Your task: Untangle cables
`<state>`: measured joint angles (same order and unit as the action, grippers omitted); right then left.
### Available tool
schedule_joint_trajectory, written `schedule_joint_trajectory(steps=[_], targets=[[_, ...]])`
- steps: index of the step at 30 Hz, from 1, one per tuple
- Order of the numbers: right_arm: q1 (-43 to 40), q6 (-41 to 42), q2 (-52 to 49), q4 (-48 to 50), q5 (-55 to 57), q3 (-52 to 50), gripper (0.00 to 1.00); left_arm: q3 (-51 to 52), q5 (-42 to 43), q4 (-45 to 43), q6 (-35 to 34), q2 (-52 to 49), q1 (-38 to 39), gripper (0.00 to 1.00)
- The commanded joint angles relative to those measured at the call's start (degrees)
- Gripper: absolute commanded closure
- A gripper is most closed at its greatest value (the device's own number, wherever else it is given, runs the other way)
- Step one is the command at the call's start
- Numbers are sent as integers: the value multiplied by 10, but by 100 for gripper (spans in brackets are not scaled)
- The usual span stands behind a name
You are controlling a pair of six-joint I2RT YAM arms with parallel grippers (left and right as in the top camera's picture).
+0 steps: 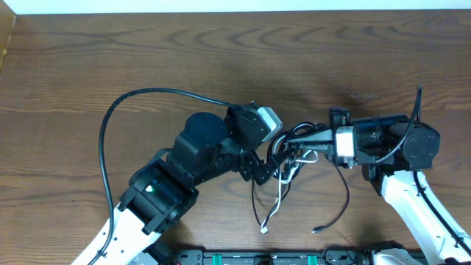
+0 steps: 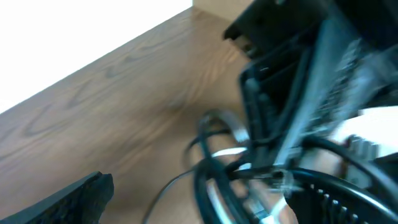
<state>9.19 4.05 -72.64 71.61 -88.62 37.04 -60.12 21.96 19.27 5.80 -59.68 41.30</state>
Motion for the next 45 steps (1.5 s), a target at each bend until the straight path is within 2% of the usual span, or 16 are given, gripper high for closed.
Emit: schedule_joint_trajectory(steps=[1,3,4,6,8,16,17,21,30,38,45], targets=[[-2,-107,0,0,-9,7,99,-1,87,-7,-57,12,5,8],[-2,-123,0,0,-9,7,99,-1,116,-7,-61,11,5,8],[-2,-128,0,0,-9,7,99,-1,125,-7,-61,10,5,11],[-2,-130,0,0,-9,7,99,-1,128,-5,-61,9,5,26],[-2,-130,0,0,-5,7,99,-1,128,-2,-61,7,5,31],[-2,-130,0,0,-3,7,99,-1,127,13,-61,-19,5,31],[-2,-130,0,0,-3,7,99,-1,127,15,-61,-28,5,36],[-2,-129,0,0,-2,7,99,-1,114,15,-61,-37,5,37],[-9,-129,0,0,-2,7,99,-1,85,14,-64,-34,5,37],[-37,-129,0,26,0,7,99,-1,87,14,-128,-30,5,37],[-47,-129,0,30,4,7,99,-1,87,-8,-215,-27,5,37]])
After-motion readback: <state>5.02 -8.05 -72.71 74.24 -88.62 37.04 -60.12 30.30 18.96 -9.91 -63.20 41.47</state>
